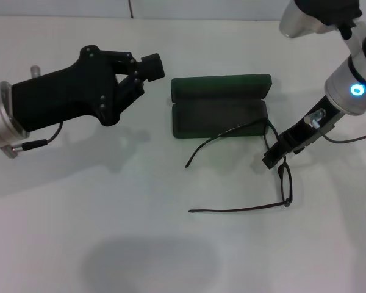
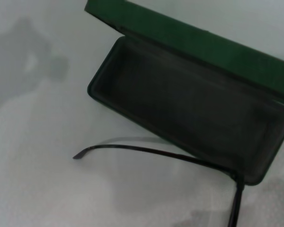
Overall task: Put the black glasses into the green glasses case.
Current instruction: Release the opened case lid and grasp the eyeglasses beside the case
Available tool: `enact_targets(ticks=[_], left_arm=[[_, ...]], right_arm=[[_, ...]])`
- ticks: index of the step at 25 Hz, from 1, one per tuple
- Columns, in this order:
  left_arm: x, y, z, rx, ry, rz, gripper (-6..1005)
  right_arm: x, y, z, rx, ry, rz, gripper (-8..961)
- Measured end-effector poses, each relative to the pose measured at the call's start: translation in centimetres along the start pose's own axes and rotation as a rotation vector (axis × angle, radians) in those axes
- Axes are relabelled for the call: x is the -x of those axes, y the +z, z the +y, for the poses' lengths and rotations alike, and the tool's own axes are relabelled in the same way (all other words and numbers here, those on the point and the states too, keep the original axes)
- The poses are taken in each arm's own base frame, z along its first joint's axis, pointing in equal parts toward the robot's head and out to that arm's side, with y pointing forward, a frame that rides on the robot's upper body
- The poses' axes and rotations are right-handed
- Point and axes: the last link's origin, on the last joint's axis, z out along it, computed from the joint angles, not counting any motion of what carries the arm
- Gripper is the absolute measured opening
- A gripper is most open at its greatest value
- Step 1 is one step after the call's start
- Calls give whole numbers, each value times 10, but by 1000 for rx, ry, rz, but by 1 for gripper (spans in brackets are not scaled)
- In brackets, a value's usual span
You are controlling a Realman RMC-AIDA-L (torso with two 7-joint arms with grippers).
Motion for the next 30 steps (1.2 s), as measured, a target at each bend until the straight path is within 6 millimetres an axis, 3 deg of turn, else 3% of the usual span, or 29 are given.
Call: enact_targets(ticks=[6, 12, 17, 25, 30], left_arm=[[2, 0, 0, -1, -12, 2, 23], [3, 1, 0, -3, -13, 4, 23], [4, -1, 1, -8, -18, 4, 23], [5, -3, 3, -10, -22, 3, 23], [6, -3, 3, -12, -24, 3, 23]], right_arm=[[1, 3, 5, 11, -17, -4, 739], [0, 8, 12, 21, -42, 8, 596], [-2, 12, 18, 31, -65, 29, 577], [-5, 13, 24, 23, -104, 49, 381], [-6, 13, 23, 17, -110, 47, 380]])
